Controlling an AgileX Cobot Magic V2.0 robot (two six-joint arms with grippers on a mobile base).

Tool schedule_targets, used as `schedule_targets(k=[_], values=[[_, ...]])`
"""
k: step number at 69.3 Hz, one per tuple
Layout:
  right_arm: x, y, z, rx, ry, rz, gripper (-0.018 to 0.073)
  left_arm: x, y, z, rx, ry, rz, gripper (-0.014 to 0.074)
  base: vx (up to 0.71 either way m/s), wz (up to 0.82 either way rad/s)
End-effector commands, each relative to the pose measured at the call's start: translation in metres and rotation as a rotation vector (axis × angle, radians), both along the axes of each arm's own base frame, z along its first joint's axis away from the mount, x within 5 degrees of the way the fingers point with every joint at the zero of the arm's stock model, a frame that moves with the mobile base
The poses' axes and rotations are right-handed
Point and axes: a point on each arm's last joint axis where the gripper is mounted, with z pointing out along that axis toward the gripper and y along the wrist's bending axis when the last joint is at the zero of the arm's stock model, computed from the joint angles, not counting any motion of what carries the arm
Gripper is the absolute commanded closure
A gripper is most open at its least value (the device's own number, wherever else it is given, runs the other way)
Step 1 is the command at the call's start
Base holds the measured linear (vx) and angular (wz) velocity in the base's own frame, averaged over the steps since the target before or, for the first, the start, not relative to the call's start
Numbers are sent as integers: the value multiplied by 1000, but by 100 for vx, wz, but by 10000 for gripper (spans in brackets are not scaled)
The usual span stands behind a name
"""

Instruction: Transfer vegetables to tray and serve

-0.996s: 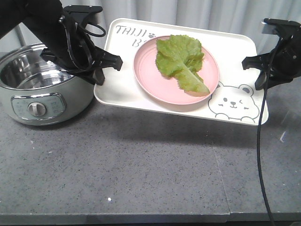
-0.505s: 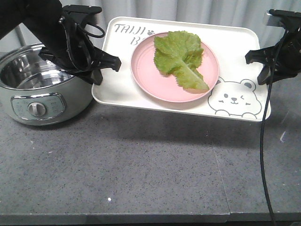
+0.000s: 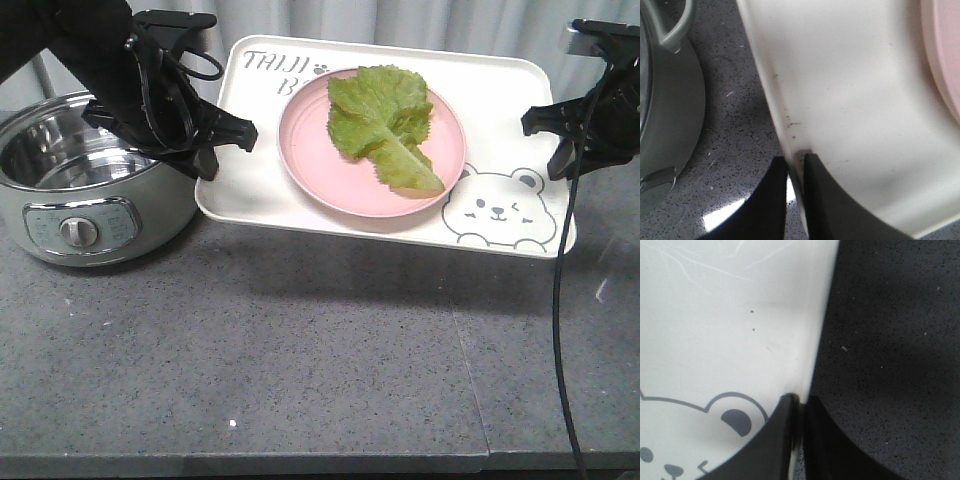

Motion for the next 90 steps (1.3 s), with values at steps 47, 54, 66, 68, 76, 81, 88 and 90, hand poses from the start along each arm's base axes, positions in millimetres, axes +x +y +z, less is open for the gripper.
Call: schedule_targets(k=[47, 54, 66, 68, 76, 81, 88, 90], values=[[-17, 16, 32, 91, -70, 72, 565, -20, -15, 39, -163, -110, -71, 602, 0, 0], [-17, 16, 32, 91, -70, 72, 565, -20, -15, 39, -163, -110, -71, 602, 0, 0], [-17, 16, 32, 91, -70, 72, 565, -20, -15, 39, -163, -110, -71, 602, 0, 0], [-17, 16, 32, 91, -70, 72, 565, -20, -15, 39, -163, -110, -71, 602, 0, 0], [-17, 16, 32, 91, -70, 72, 565, -20, -15, 39, -163, -110, -71, 602, 0, 0], [-17, 16, 32, 91, -70, 72, 565, -20, -15, 39, -163, -110, -71, 602, 0, 0], [-17, 16, 32, 91, -70, 72, 565, -20, -15, 39, -163, -110, -71, 602, 0, 0], [-17, 16, 32, 91, -70, 72, 565, -20, -15, 39, -163, -110, -71, 602, 0, -1]])
